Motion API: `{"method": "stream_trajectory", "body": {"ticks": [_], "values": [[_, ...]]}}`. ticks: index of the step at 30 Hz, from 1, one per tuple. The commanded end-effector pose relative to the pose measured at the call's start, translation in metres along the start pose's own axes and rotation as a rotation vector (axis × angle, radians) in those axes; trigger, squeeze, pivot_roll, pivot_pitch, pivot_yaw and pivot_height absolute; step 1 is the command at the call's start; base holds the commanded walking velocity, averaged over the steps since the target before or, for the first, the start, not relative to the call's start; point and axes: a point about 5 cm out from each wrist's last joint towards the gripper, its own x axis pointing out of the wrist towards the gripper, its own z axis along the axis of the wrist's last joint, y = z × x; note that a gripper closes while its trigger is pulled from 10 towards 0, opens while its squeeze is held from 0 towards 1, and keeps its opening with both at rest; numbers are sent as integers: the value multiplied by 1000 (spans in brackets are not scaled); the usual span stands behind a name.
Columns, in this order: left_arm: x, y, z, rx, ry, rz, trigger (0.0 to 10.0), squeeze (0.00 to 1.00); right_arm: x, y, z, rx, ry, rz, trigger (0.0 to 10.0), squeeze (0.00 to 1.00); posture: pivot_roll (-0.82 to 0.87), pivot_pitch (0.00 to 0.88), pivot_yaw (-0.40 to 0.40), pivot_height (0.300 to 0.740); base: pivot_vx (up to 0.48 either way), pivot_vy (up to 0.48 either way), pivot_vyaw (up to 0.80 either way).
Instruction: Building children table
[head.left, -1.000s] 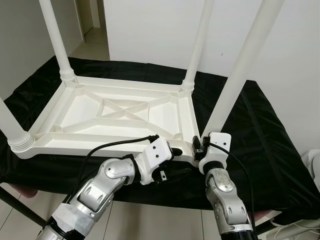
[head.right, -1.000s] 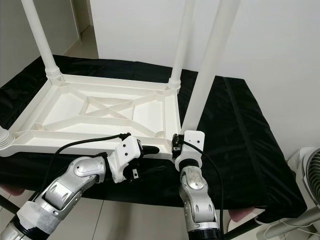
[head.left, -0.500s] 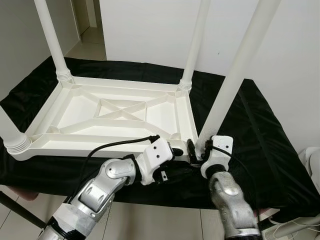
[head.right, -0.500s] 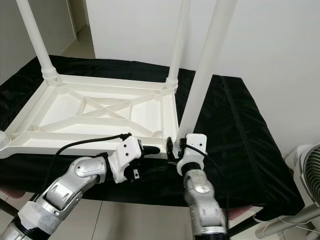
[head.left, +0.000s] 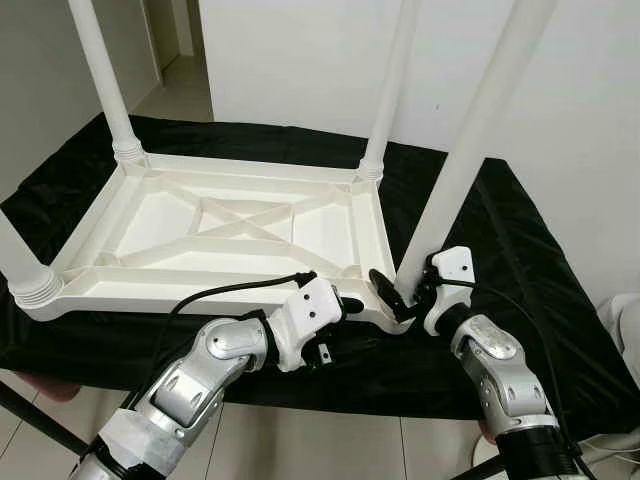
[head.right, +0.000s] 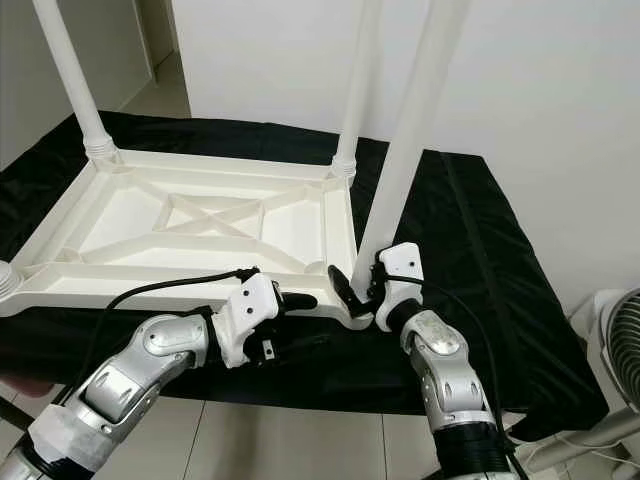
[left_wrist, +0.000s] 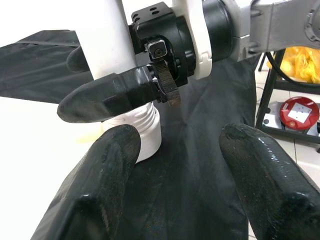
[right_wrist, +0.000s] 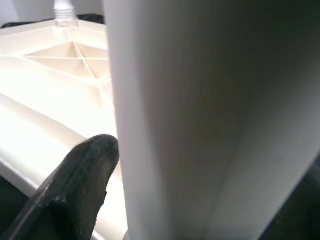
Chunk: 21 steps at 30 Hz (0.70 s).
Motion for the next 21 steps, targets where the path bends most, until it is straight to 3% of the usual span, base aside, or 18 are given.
{"method": "stream_trajectory", "body": {"ticks": [1, 2, 3, 4, 5, 6, 7, 14, 15, 21], "values": [[1, -3, 1, 3, 5, -65, 10000, 0, 2, 2, -4, -8, 25, 32, 8314, 0, -100, 0, -57, 740, 0, 0, 0], [1, -2, 1, 6, 5, -63, 10000, 0, 5, 2, -7, -11, 40, 56, 6863, 0, -96, 0, -57, 740, 0, 0, 0], [1, -2, 1, 8, 6, -60, 10000, 0, 6, 3, -11, -15, 64, 79, 4078, 0, -94, 0, -58, 740, 0, 0, 0], [1, -2, 1, 8, 6, -60, 10000, 0, 6, 3, -11, -15, 64, 79, 4078, 0, -94, 0, -58, 740, 0, 0, 0], [0, -2, 1, 8, 6, -59, 10000, 0, 7, 4, -14, -23, 76, 93, 3059, 0, -90, 0, -58, 740, 0, 0, 0], [0, -2, 1, 8, 6, -59, 10000, 0, 7, 4, -14, -23, 76, 93, 3059, 0, -90, 0, -58, 740, 0, 0, 0], [0, -1, 1, 9, 7, -58, 10000, 0, 6, 5, -17, -17, 87, 103, 0, 0, -89, 0, -60, 740, 0, 0, 0], [1, -3, 2, 8, 4, -60, 10000, 0, 1, 7, -26, 20, 96, 124, 0, 0, -97, 0, -55, 740, 0, 0, 0], [2, -4, 3, 7, 2, -65, 10000, 0, 0, 6, -28, 41, 91, 104, 10000, 0, -100, 0, -52, 740, 0, 0, 0], [2, -3, 3, 9, 3, -66, 10000, 0, -1, 5, -27, 80, 79, 57, 10000, 0, -101, 0, -53, 740, 0, 0, 0]]}}
